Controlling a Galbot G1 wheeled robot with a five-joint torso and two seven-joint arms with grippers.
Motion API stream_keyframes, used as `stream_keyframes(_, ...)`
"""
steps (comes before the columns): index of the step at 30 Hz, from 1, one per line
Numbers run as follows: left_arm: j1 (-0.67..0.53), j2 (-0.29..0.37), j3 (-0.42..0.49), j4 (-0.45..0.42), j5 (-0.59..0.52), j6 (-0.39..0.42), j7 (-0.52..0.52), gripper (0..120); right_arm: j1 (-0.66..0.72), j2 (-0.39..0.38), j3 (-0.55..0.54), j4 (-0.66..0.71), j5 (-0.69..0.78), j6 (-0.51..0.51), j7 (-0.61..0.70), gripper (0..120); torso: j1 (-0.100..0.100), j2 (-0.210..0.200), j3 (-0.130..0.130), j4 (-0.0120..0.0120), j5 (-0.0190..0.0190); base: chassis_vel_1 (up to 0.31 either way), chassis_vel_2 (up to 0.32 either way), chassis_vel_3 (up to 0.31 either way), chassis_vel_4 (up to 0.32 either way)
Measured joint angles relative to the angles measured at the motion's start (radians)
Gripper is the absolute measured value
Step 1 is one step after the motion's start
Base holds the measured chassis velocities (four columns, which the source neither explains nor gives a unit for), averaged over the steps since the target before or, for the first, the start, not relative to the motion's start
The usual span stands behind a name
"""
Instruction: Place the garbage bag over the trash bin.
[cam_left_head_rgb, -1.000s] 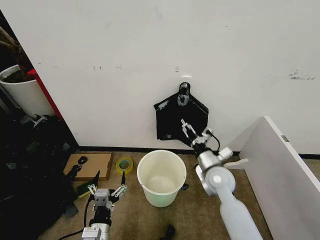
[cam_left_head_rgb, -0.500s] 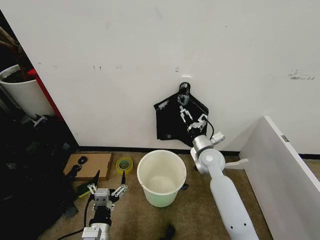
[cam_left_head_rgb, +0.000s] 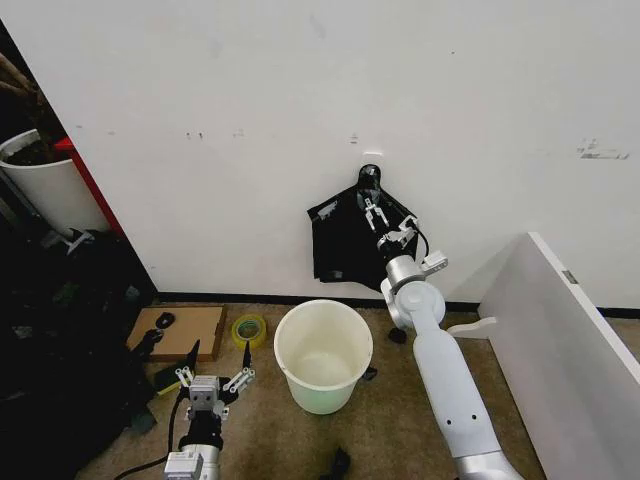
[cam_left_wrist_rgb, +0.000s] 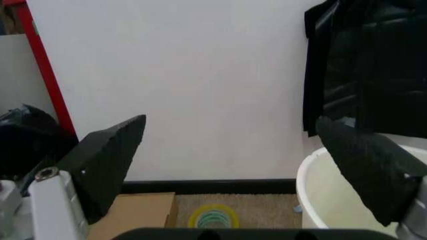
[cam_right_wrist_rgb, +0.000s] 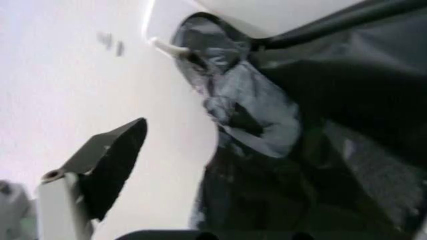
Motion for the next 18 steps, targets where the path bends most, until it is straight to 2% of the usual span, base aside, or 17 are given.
stream_keyframes(7,-0.001,-0.001,0.000,-0.002,0.000,0.002,-0.001,100,0.013,0.004,-0.007,-0.014,-0.007,-0.001,-0.005,64,0.000,0.000,0.000,0.0000,0.0001,0.000,0.000,0.000,0.000)
stream_keyframes(9,0.000,-0.002,0.000,-0.002,0.000,0.002,-0.001,100,0.014,0.003,-0.008,-0.014,-0.007,-0.001,-0.005,63,0.000,0.000,0.000,0.0000,0.0001,0.000,0.000,0.000,0.000)
stream_keyframes(12,0.001,-0.001,-0.001,-0.003,0.000,0.002,-0.002,100,0.016,0.003,-0.007,-0.012,-0.006,-0.001,-0.005,47,0.000,0.000,0.000,0.0001,0.0002,0.000,0.000,0.000,0.000)
stream_keyframes(14,0.001,-0.003,0.000,-0.004,0.000,0.002,-0.002,100,0.016,0.003,-0.005,-0.011,-0.006,0.000,-0.004,39,0.000,0.000,0.000,0.0000,0.0001,0.000,0.000,0.000,0.000)
stream_keyframes(15,0.001,-0.003,0.000,-0.004,0.000,0.002,-0.002,100,0.016,0.003,-0.005,-0.011,-0.006,0.000,-0.004,39,0.000,0.000,0.000,0.0000,0.0001,0.000,0.000,0.000,0.000)
stream_keyframes(18,0.000,-0.004,0.001,-0.005,0.000,0.002,-0.002,100,0.014,0.003,-0.003,-0.009,-0.006,0.001,-0.001,26,0.000,0.000,0.000,0.0000,0.0001,0.000,0.000,0.000,0.000)
